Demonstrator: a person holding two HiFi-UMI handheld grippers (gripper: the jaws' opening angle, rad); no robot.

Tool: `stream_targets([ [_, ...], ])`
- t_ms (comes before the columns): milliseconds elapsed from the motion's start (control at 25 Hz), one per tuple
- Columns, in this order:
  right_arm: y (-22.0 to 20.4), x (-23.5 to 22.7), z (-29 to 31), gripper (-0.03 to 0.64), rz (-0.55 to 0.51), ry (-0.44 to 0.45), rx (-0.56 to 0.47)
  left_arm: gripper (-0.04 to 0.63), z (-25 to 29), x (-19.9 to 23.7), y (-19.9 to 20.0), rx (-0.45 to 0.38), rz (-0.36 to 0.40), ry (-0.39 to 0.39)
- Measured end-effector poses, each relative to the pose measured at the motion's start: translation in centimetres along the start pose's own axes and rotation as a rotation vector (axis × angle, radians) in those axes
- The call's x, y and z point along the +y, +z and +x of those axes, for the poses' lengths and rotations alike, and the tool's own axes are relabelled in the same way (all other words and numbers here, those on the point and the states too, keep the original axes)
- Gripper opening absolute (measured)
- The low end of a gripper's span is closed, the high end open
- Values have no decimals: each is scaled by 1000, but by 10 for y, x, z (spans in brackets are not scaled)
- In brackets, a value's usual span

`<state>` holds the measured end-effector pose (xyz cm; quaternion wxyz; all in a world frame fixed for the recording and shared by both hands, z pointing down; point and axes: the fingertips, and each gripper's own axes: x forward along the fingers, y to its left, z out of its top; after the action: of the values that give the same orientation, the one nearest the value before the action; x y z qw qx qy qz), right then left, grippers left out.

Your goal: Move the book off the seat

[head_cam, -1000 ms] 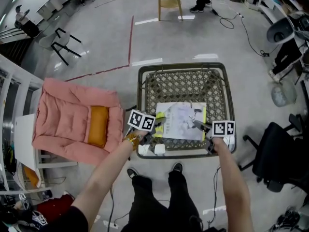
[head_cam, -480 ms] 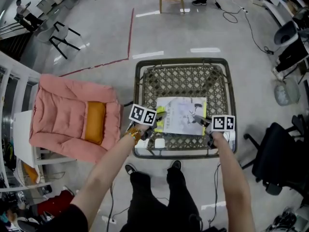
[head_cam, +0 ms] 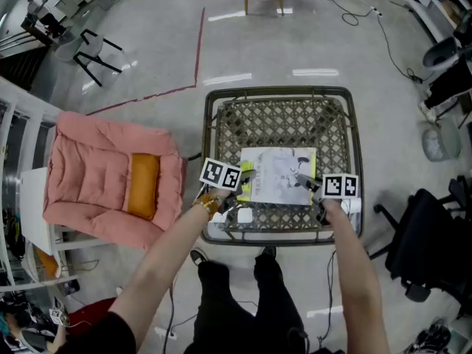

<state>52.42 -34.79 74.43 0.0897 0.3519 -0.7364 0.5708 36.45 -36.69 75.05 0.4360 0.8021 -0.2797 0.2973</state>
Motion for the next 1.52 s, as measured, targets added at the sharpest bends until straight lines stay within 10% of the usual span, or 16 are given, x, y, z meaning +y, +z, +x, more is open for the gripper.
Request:
stream_targets([
  [920, -3, -40, 15, 167, -56, -138, 15, 164, 22, 26, -15, 38, -53, 104],
  [1320, 6, -57, -3, 218, -173, -331, -51, 129, -2, 46, -13, -8, -60, 173],
  [1520, 31, -71, -36, 76, -211, -467, -199, 100, -11, 40, -6, -30, -29, 171],
])
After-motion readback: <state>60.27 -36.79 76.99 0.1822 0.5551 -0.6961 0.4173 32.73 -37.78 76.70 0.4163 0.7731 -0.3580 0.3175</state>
